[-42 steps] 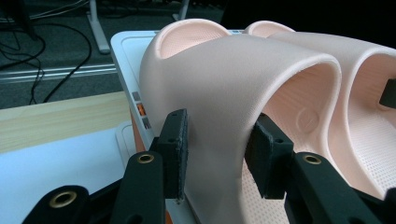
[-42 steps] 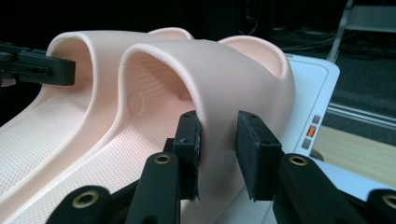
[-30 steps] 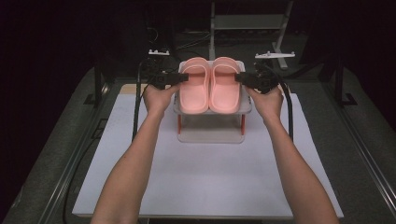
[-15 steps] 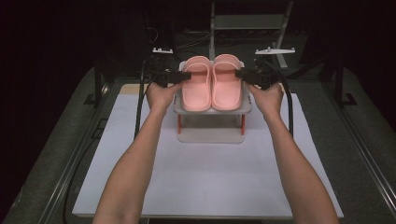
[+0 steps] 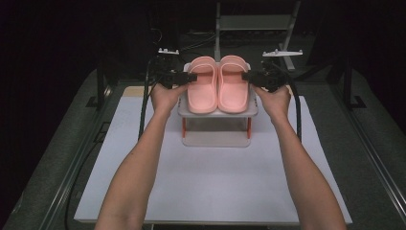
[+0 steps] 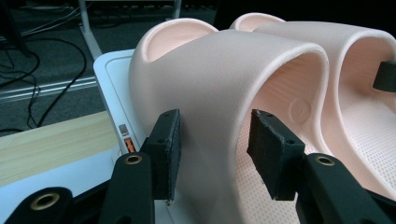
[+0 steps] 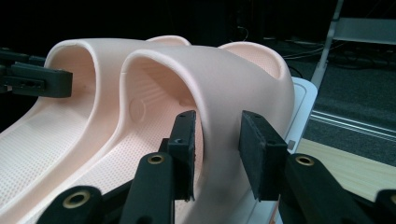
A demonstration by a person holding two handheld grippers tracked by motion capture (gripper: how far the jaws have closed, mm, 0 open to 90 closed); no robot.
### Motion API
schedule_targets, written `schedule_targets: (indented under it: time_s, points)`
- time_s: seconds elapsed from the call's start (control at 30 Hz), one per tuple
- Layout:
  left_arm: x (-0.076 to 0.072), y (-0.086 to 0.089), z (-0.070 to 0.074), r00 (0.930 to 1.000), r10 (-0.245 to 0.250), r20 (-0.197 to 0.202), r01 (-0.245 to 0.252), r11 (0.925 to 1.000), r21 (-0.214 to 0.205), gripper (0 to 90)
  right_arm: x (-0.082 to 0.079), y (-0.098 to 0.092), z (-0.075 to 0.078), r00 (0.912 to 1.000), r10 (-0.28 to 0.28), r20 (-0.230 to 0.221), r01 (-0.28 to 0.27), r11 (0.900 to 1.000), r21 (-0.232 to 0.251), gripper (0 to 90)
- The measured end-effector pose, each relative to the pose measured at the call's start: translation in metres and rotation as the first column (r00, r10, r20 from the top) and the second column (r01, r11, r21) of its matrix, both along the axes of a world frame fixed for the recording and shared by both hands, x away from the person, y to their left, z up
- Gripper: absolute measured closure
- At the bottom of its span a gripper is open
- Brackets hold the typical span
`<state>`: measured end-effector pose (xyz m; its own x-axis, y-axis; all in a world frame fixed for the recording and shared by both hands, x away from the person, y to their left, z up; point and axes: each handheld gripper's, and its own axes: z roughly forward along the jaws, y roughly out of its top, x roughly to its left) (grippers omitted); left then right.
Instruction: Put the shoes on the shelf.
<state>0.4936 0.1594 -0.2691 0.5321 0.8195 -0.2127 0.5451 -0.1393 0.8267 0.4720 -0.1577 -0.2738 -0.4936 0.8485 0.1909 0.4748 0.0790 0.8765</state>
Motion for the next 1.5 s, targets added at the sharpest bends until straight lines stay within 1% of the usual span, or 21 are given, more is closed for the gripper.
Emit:
schedule_targets:
  time_s: [0.2,0.3,0.43,0.47,0.5,0.57,0.67,0.77,0.87,0.97,1.07,1.2,1.37,1.5]
  points:
    - [0.000,0.000,-0.001,1.0000,-0.005,0.008,0.005,1.0000,-0.001,50.3,0.000,-0.001,-0.001,1.0000,0.007,0.004,-0.007,1.0000,0.004,62.4]
    - [-0.001,0.000,-0.001,0.9999,-0.003,0.016,0.003,0.9998,0.019,45.4,0.000,-0.001,-0.001,0.9999,0.010,0.006,-0.010,0.9999,0.007,59.4]
    - [-0.004,0.004,0.001,0.9997,-0.007,0.025,0.006,0.9999,0.014,43.8,-0.003,-0.003,0.001,0.9999,0.007,0.008,-0.007,1.0000,-0.003,56.8]
    - [-0.005,0.005,0.003,0.9994,-0.008,0.032,0.007,0.9999,0.013,42.8,-0.005,-0.005,0.002,0.9999,0.011,0.001,-0.011,0.9999,0.007,55.5]
    - [-0.005,0.005,0.003,0.9994,-0.008,0.032,0.007,0.9999,0.013,42.4,-0.005,-0.005,0.002,0.9999,0.011,0.001,-0.011,0.9999,0.007,55.5]
    - [-0.007,0.005,0.004,0.9992,-0.013,0.038,0.012,0.9998,0.013,42.0,-0.007,-0.005,0.004,0.9999,0.014,0.004,-0.014,0.9999,0.002,54.6]
    - [-0.009,0.005,0.005,0.9988,-0.025,0.042,0.024,0.9995,0.023,40.4,-0.010,-0.006,0.006,0.9998,0.018,0.011,-0.018,0.9998,0.007,53.1]
    - [-0.012,0.006,0.006,0.9982,-0.032,0.051,0.031,0.9993,0.019,38.6,-0.013,-0.007,0.008,0.9995,0.025,0.018,-0.026,0.9996,0.014,51.6]
    - [-0.016,0.008,0.006,0.9974,-0.042,0.058,0.042,0.9991,0.011,37.7,-0.017,-0.009,0.008,0.9993,0.031,0.020,-0.031,0.9993,0.018,50.3]
    - [-0.018,0.008,0.006,0.9968,-0.055,0.058,0.054,0.9983,0.021,36.8,-0.021,-0.011,0.006,0.9992,0.036,0.019,-0.036,0.9993,0.014,49.0]
    - [-0.021,0.007,0.007,0.9954,-0.066,0.069,0.065,0.9978,0.010,36.6,-0.024,-0.015,0.002,0.9992,0.039,0.010,-0.039,0.9991,0.016,47.8]
    - [-0.025,0.007,0.009,0.9940,-0.074,0.080,0.074,0.9972,0.012,36.0,-0.029,-0.021,0.000,0.9991,0.039,0.013,-0.040,0.9988,0.029,46.8]
    - [-0.028,0.010,0.007,0.9942,-0.077,0.075,0.075,0.9969,0.025,35.6,-0.031,-0.022,-0.001,0.9989,0.046,0.010,-0.046,0.9986,0.027,46.4]
    - [-0.031,0.014,0.005,0.9944,-0.073,0.076,0.072,0.9972,0.017,35.6,-0.034,-0.024,0.000,0.9983,0.055,0.018,-0.055,0.9981,0.027,46.2]
